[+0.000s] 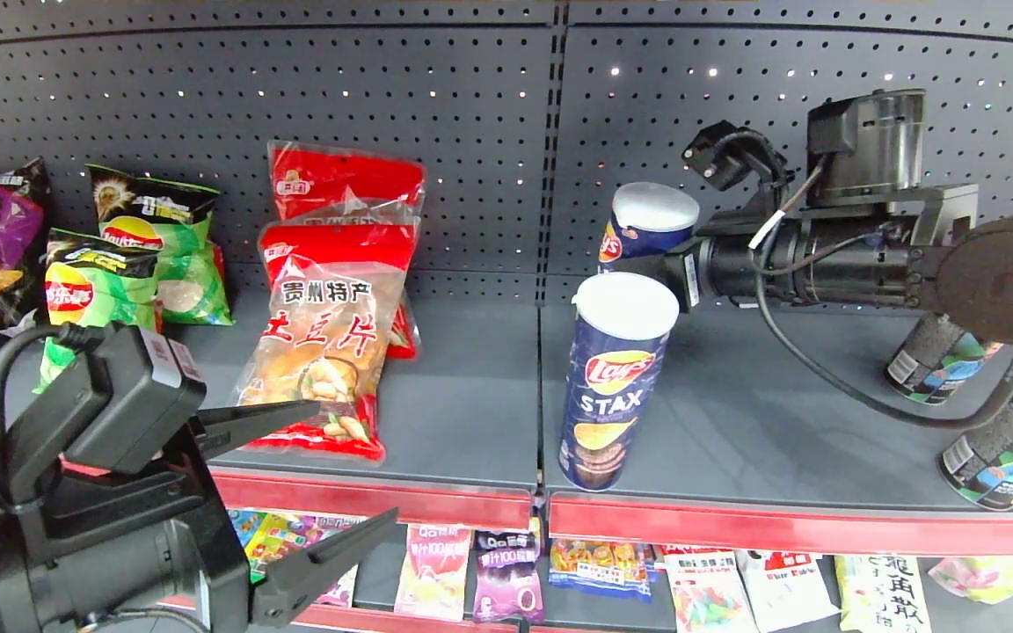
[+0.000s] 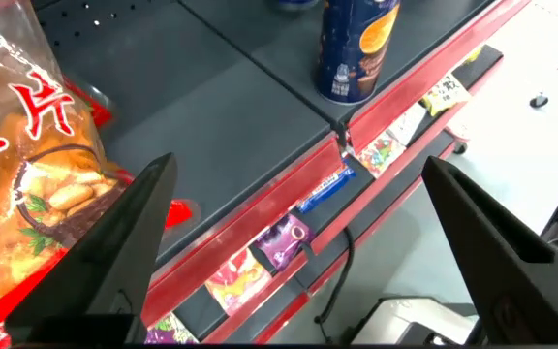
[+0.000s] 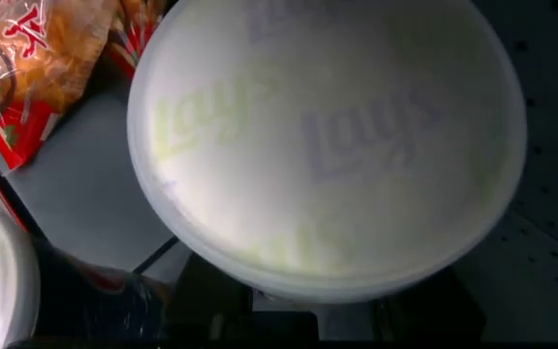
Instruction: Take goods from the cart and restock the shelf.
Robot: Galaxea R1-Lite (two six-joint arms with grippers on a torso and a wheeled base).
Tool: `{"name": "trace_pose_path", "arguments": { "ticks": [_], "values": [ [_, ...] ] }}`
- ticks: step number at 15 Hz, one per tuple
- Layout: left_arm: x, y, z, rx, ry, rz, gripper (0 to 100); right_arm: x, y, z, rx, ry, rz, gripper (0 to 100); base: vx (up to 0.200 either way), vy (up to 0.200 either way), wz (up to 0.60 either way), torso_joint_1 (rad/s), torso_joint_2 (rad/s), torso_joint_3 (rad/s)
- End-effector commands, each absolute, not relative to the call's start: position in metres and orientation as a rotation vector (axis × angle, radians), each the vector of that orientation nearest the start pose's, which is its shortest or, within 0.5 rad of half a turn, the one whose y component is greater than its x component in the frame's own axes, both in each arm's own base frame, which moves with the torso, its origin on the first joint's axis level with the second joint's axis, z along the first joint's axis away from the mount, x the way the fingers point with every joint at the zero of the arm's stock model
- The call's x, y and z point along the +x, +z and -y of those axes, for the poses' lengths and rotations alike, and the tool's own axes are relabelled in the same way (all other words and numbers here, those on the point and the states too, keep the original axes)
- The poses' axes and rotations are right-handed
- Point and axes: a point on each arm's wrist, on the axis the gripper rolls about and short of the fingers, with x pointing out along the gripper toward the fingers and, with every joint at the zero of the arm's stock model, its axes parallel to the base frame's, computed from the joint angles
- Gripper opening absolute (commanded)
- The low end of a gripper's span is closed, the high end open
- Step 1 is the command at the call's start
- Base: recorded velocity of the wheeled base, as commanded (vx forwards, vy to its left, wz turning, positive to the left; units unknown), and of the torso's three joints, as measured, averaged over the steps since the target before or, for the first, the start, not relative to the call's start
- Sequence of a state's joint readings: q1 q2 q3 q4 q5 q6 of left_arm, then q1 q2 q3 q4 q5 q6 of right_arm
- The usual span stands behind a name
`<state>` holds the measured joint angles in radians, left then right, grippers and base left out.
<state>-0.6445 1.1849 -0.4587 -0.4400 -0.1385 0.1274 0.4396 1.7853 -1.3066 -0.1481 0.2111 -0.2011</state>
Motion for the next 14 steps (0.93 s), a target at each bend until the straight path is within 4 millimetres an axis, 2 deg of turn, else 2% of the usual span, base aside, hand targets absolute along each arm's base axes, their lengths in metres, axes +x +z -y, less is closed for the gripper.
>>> {"name": "trace_pose_path", "arguments": {
  "ticks": [1, 7, 14],
  "values": [
    [0.13, 0.19, 0.102, 0.19, -0.792, -0.232, 100, 0.325, 0.236, -0.16, -0.232, 0.684, -0.293, 0, 0.0, 0.0, 0.0, 0.0, 0.0, 0.0],
    [0.129, 0.192, 0.101, 0.178, -0.785, -0.227, 100, 0.343, 0.233, -0.17, -0.218, 0.687, -0.289, 0, 0.0, 0.0, 0.0, 0.0, 0.0, 0.0],
    [0.129, 0.191, 0.1, 0.176, -0.783, -0.23, 100, 0.344, 0.231, -0.176, -0.201, 0.695, -0.296, 0, 0.0, 0.0, 0.0, 0.0, 0.0, 0.0]
  ]
}}
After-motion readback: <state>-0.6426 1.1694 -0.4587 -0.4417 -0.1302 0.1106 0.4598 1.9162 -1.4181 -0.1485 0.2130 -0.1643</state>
